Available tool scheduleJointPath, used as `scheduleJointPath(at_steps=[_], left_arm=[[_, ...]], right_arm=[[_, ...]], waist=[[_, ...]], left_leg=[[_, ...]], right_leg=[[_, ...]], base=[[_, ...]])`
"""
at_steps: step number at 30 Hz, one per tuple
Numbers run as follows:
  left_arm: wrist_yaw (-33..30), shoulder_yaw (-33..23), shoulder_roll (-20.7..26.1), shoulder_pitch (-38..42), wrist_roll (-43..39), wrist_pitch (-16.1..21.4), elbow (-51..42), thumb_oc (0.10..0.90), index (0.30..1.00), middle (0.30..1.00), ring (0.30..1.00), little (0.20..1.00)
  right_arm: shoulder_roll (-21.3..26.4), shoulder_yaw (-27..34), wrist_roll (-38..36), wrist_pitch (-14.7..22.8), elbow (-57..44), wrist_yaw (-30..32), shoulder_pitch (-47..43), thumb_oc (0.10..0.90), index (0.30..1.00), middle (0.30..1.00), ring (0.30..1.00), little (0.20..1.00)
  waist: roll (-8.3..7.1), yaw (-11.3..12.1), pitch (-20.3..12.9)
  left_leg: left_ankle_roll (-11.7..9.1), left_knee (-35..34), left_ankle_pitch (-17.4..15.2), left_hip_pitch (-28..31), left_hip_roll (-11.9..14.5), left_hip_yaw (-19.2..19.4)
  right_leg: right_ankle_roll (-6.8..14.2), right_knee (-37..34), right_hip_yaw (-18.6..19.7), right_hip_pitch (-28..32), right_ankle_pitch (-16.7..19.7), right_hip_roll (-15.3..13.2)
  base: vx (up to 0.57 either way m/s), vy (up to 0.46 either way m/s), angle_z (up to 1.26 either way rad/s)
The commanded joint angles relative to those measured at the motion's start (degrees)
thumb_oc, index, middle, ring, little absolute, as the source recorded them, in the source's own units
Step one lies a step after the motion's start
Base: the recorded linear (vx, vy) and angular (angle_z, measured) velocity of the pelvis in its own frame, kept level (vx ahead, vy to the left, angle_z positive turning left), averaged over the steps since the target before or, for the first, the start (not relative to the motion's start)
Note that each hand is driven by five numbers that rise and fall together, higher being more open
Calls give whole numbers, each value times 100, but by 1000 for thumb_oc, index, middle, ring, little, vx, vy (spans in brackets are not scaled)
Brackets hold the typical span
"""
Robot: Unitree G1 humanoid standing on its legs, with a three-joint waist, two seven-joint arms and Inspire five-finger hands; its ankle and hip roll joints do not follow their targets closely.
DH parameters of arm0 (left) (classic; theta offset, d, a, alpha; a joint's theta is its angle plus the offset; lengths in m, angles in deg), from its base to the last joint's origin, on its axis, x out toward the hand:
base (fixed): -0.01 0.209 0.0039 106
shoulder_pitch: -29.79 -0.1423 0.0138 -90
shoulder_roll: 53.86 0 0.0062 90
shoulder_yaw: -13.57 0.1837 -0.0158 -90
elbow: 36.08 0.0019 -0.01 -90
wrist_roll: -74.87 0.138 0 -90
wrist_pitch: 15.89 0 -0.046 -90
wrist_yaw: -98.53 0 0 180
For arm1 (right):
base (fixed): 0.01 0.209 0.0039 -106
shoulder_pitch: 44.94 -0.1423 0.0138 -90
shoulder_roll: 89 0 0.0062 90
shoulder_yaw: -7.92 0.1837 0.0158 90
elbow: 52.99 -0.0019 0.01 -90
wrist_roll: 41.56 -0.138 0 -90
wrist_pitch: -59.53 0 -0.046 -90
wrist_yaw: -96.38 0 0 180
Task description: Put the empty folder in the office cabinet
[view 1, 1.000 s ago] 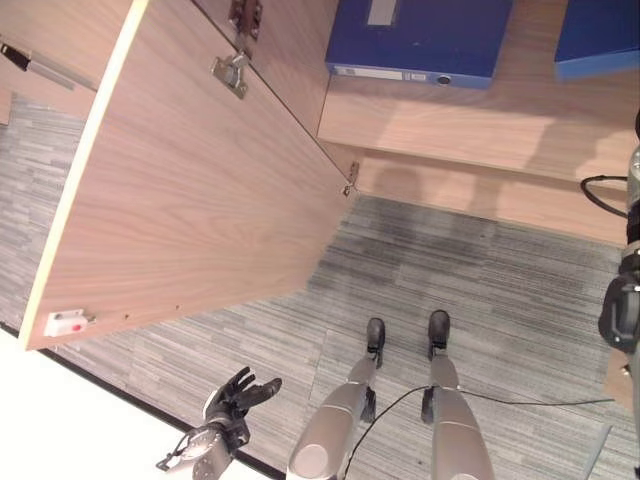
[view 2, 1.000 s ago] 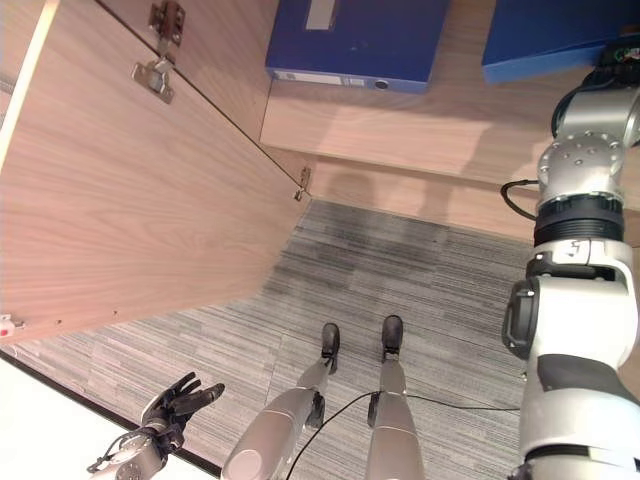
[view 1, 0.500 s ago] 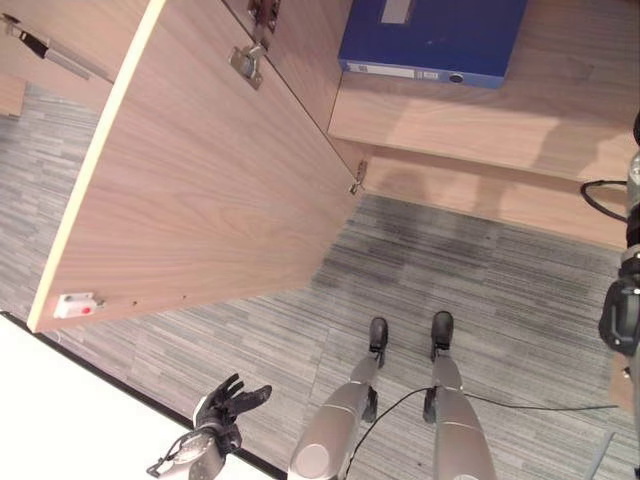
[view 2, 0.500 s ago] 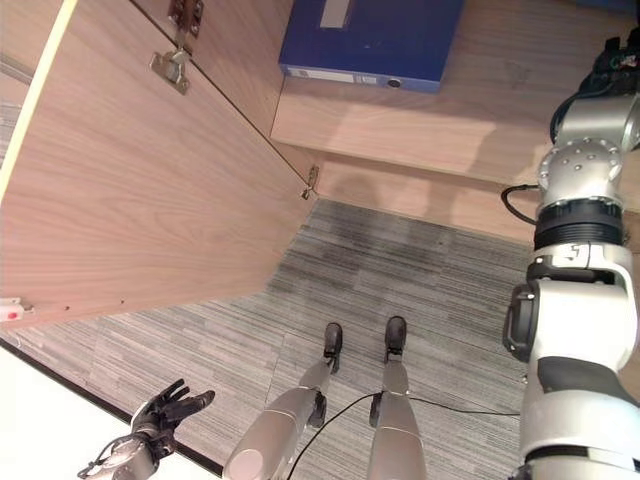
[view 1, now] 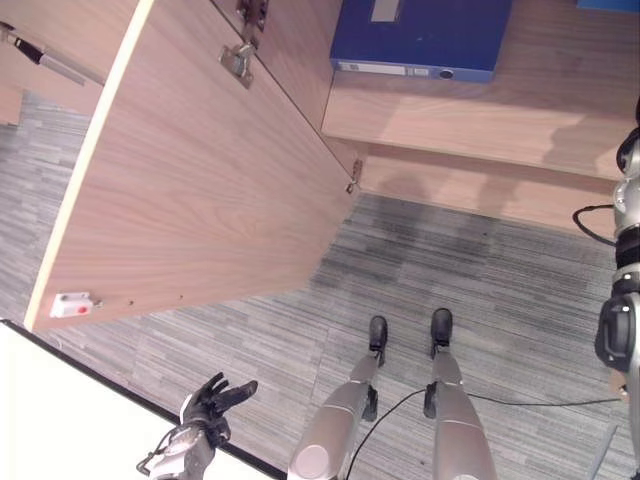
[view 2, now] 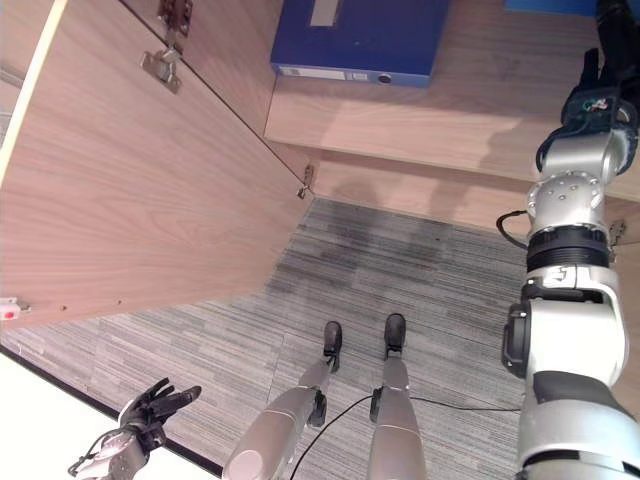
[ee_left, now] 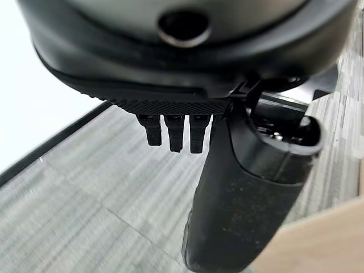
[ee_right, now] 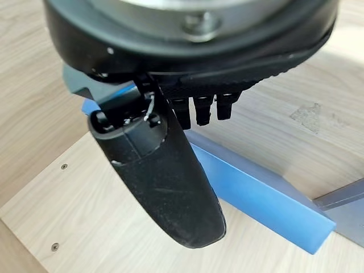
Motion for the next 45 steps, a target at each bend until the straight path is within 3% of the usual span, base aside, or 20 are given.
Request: scheduleJointPath(at_steps=[1,4,6,9,11,12,15,25,30,34,36,37,38,41,45], left_arm=[[7,-229,422,-204,313,-4,968,800,900,900,900,900],[73,-308,454,-195,376,-8,1255,800,900,900,900,900],[175,-399,535,-137,461,-24,1605,800,900,900,900,900],[298,-417,581,-78,521,-3,1750,800,900,900,900,900],[332,-412,573,-64,549,1,1770,800,900,900,900,900],[398,-415,623,-8,602,34,1809,800,900,900,900,900],[505,-378,698,36,739,65,1850,800,900,900,900,900],[626,-317,796,93,897,74,1940,800,900,900,900,900],[619,-403,870,179,1053,110,2030,800,900,900,900,900],[694,-437,1035,161,1286,144,1999,800,900,900,900,900],[730,-448,1083,145,1359,150,1970,800,900,900,900,900],[730,-448,1083,145,1359,150,1970,800,900,900,900,900],[778,-464,1171,122,1427,140,1927,800,900,900,900,900],[819,-499,1076,106,1397,144,1955,800,900,900,900,900],[817,-545,1014,168,1390,138,2006,800,900,900,900,900]], right_arm=[[695,-695,404,101,-542,-601,-230,800,900,900,900,900],[792,-876,661,-126,-372,-625,-202,800,900,900,900,900],[1011,-1409,1450,-699,93,-686,-230,800,900,900,900,900],[1202,-2148,2351,-1224,545,-884,-448,800,900,900,900,900],[1254,-2415,2601,-1360,707,-964,-563,800,900,900,900,900],[1358,-2916,3102,-1584,1025,-1100,-797,800,900,900,900,900],[1371,-3534,3676,-1817,1331,-1335,-1077,800,900,900,900,900],[1196,-3857,3703,-1849,1188,-1624,-1035,800,900,900,900,900],[1315,-4877,5327,-2027,1727,-1727,-1492,800,900,900,900,900],[1442,-6059,6755,-2153,1523,-2143,-1649,800,900,900,900,900],[1459,-6403,7082,-2146,1276,-2433,-1539,800,900,900,900,900],[1460,-6403,7082,-2146,1276,-2433,-1539,800,900,900,900,900],[1616,-6646,7133,-2168,629,-2582,-1477,800,900,900,900,900],[1719,-6475,6790,-2040,656,-2580,-1265,800,900,900,900,900],[1709,-6506,6951,-2151,641,-2806,-1034,800,900,900,900,900]], waist=[[66,-19,-302],[53,-35,-296],[19,-64,-276],[-15,-91,-239],[-11,-109,-229],[-23,-130,-224],[-33,-134,-239],[-26,-97,-254],[-61,-117,-256],[-68,-103,-277],[-64,-89,-282],[-64,-89,-282],[-78,-92,-272],[-93,-84,-279],[-176,-95,-267]], left_leg=[[-252,-43,-319,27,-297,-250],[-251,-43,-316,23,-292,-238],[-257,-43,-287,14,-270,-201],[-247,-43,-252,-8,-246,-172],[-242,-43,-245,-13,-245,-167],[-238,-43,-226,-26,-238,-157],[-234,-43,-205,-49,-234,-157],[-234,-43,-174,-70,-231,-160],[-245,-43,-145,-120,-226,-169],[-243,-43,-121,-150,-222,-189],[-242,-43,-117,-148,-222,-197],[-242,-43,-117,-148,-222,-198],[-247,-43,-114,-148,-213,-199],[-233,-43,-116,-138,-205,-198],[-219,-43,-157,-80,-188,-183]], right_leg=[[93,768,-43,19,-1217,159],[93,777,-34,-1,-1199,161],[86,765,-25,-29,-1146,164],[81,777,-16,-67,-1102,168],[81,784,-12,-76,-1091,169],[79,815,2,-105,-1071,176],[76,830,7,-147,-1040,186],[69,759,11,-129,-994,197],[83,723,18,-156,-923,217],[82,726,13,-190,-890,226],[77,722,18,-187,-890,228],[77,722,17,-187,-890,228],[77,717,1,-181,-901,225],[82,706,18,-166,-890,225],[84,731,65,-156,-905,259]], base=[[0,0,0],[-28,-4,0],[-47,-2,-4],[-45,-11,-3],[-35,-7,-6],[-38,-8,-4],[-33,-8,-5],[0,-1,0],[0,0,0],[0,0,0],[0,0,0],[0,0,0],[0,0,0],[-3,0,-1],[-4,33,-2]])
